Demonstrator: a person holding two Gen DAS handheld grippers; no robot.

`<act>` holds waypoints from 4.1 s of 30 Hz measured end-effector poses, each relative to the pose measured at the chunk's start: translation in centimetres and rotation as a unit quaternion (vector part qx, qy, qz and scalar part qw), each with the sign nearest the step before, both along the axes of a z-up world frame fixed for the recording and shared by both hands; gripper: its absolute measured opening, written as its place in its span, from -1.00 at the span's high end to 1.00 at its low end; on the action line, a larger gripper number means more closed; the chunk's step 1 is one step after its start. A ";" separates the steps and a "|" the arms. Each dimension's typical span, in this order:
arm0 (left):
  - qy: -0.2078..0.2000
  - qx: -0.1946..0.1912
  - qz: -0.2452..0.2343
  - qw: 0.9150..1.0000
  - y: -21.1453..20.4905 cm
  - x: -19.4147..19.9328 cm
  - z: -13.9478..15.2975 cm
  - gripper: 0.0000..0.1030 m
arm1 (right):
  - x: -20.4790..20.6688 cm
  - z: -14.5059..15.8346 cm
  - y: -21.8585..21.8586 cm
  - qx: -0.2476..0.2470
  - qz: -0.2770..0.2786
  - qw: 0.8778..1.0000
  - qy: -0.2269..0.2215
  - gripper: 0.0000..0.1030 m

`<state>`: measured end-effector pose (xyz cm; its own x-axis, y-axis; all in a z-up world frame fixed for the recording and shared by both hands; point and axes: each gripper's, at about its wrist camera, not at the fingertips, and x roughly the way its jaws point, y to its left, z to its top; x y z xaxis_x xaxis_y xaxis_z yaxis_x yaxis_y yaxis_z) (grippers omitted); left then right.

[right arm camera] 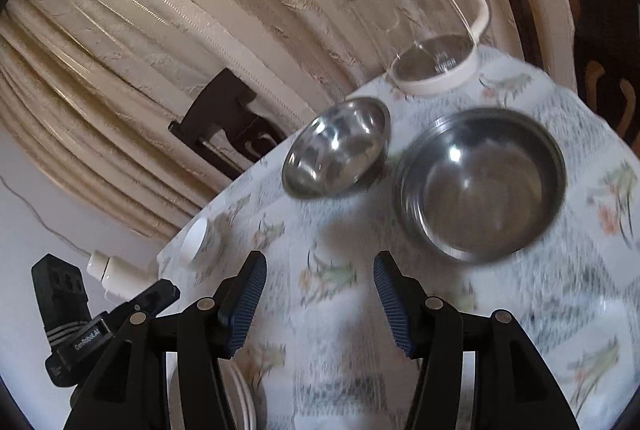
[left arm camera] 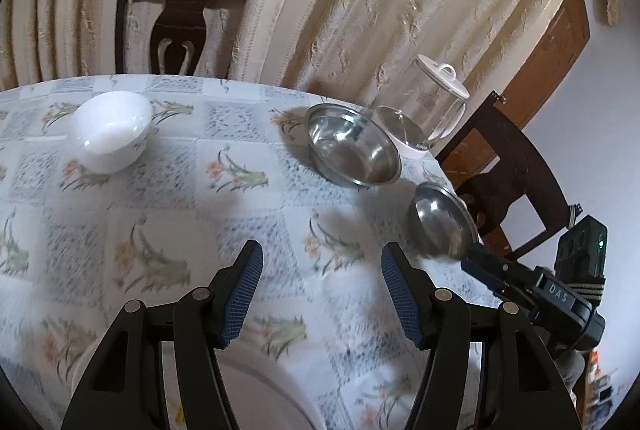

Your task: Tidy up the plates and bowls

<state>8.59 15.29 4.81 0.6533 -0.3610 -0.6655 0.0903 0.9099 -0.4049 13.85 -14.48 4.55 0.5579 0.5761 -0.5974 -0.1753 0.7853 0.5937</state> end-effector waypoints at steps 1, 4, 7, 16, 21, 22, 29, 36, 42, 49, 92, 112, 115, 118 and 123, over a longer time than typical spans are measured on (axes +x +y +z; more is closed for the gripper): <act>0.002 0.002 0.000 1.000 0.0 0.6 -0.1 -0.22 | 0.6 0.1 0.1 -0.004 -0.003 1.000 0.000 -0.15; 0.009 0.003 0.003 1.000 0.2 2.9 -0.5 -0.22 | 2.5 0.3 0.4 -0.016 -0.007 1.000 -0.005 -0.15; 0.008 0.010 0.010 1.000 0.4 5.5 -0.7 -0.22 | 4.8 0.3 1.0 -0.044 -0.012 0.999 -0.006 -0.15; 0.038 0.007 0.022 0.999 1.0 13.4 -3.2 -0.22 | 11.6 -1.6 1.1 -0.086 -0.041 0.995 0.033 -0.15; 0.052 0.011 0.010 0.999 -0.1 16.9 -5.0 -0.22 | 14.5 -2.3 1.4 -0.083 -0.043 0.994 0.054 -0.15; 0.053 0.012 0.005 0.999 -0.4 17.4 -5.2 -0.22 | 15.0 -2.5 1.7 -0.085 -0.042 0.994 0.057 -0.15; 0.073 -0.005 -0.011 0.997 -1.8 20.5 -7.4 -0.22 | 17.2 -3.6 4.0 -0.121 -0.036 0.989 0.071 -0.15; 0.083 -0.014 -0.030 0.996 -2.7 22.4 -8.6 -0.04 | 18.6 -4.1 5.6 -0.162 -0.017 0.984 0.069 -0.01; 0.091 -0.014 -0.044 0.995 -3.9 22.8 -9.4 0.35 | 18.5 -4.3 6.5 -0.182 0.005 0.981 0.066 0.37; 0.086 -0.002 -0.036 0.996 -3.0 21.5 -8.4 0.36 | 16.7 -3.3 6.9 -0.166 0.031 0.985 0.045 0.44; 0.004 0.075 0.004 0.997 4.4 -5.0 -1.2 0.36 | -5.6 0.8 11.2 -0.066 0.181 0.981 -0.004 0.44; 0.007 0.073 -0.005 0.997 3.7 -10.1 -2.3 0.36 | -9.2 -0.1 9.8 -0.054 0.174 0.983 0.008 0.44; 0.006 0.069 -0.002 0.998 4.0 -10.9 -2.4 0.36 | -9.8 -0.2 10.3 -0.053 0.184 0.981 0.009 0.44; 0.007 0.066 0.009 0.998 4.8 -12.1 -2.6 0.36 | -10.5 -0.4 11.4 -0.051 0.202 0.978 0.009 0.44; 0.013 0.066 0.026 0.997 6.7 -14.0 -3.0 0.36 | -11.4 -0.9 13.2 -0.051 0.227 0.973 0.012 0.44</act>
